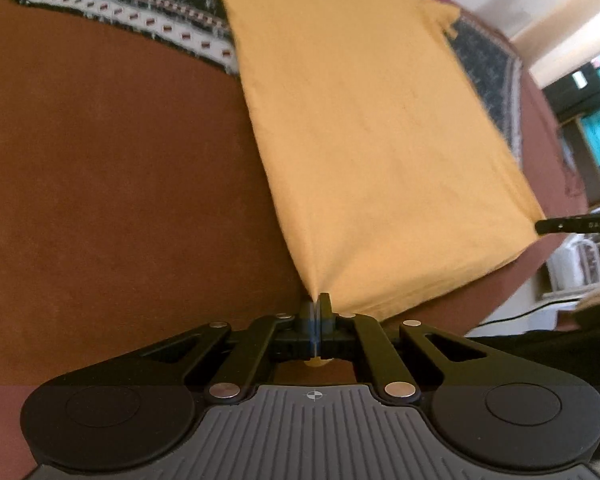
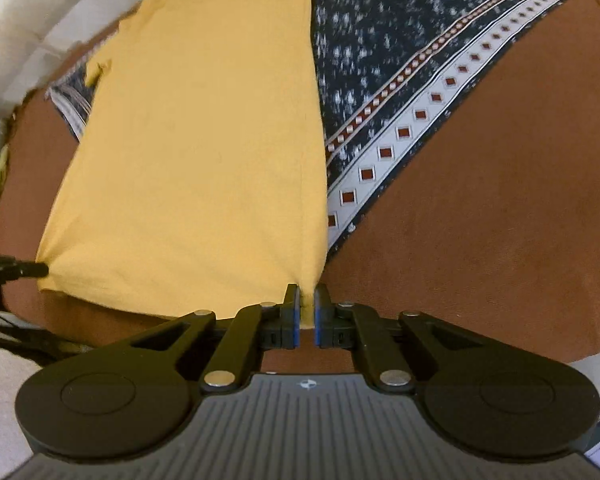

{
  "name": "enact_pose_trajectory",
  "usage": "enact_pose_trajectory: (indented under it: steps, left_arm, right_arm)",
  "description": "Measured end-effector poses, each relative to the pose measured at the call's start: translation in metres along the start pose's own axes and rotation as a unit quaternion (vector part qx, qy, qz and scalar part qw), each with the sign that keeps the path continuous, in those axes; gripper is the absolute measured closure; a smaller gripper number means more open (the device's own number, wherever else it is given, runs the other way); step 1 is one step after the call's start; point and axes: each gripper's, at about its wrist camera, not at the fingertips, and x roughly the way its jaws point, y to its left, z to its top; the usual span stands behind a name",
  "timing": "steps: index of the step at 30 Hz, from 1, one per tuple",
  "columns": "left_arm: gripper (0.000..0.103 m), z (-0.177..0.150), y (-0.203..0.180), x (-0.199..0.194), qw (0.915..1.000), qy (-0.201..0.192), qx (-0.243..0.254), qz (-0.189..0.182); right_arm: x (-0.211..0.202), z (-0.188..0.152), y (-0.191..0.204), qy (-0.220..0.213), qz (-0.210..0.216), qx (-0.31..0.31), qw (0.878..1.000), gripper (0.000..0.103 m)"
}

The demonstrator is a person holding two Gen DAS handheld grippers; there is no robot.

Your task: Fold clothes

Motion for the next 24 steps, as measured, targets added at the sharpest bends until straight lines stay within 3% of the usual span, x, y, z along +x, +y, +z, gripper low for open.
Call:
enact_pose_trajectory:
  steps: [4,5,8,10,12,15,17,19,24]
  left_arm:
    - [0.101,-0.005,-0.002,0.01,0.9998,0.005,0.006,0.017]
    - [0.081,-0.006,0.0,0.011,0.9998,0.007,0.002,0.018]
    - [0.069,-0.004,0.005,0.009,0.9997,0.012,-0.006,0.019]
    - [0.066,0.003,0.005,0.0,0.9996,0.008,-0.003,0.028]
    - [0.064,0.016,0.002,-0.021,0.9992,-0.02,0.015,0.032]
    - [0.053,0.046,-0.006,-0.049,0.995,-0.087,0.035,0.032]
    - [0.05,0.075,-0.017,-0.058,0.9887,-0.139,0.038,0.038]
    - [0.05,0.109,-0.03,-0.059,0.9813,-0.185,0.037,0.04]
    - [0.049,0.171,-0.085,-0.038,0.9684,-0.246,0.038,0.017]
  right_arm:
    - [0.021,-0.003,-0.002,0.017,-0.008,0.0,1.0,0.096]
    - [0.023,-0.004,-0.003,0.017,-0.008,0.003,1.0,0.096]
    - [0.025,-0.005,-0.007,0.019,-0.006,0.012,1.0,0.092]
    - [0.015,-0.001,-0.007,0.014,-0.016,0.013,1.0,0.079]
    - [-0.004,0.009,-0.005,-0.006,-0.039,0.005,0.999,0.076]
    - [-0.055,0.039,0.004,-0.083,-0.036,-0.018,0.996,0.075]
    - [-0.086,0.066,0.012,-0.135,-0.039,-0.041,0.989,0.068]
    - [-0.107,0.097,0.016,-0.178,-0.036,-0.065,0.981,0.06]
    - [-0.119,0.179,0.01,-0.238,-0.008,-0.093,0.967,0.058]
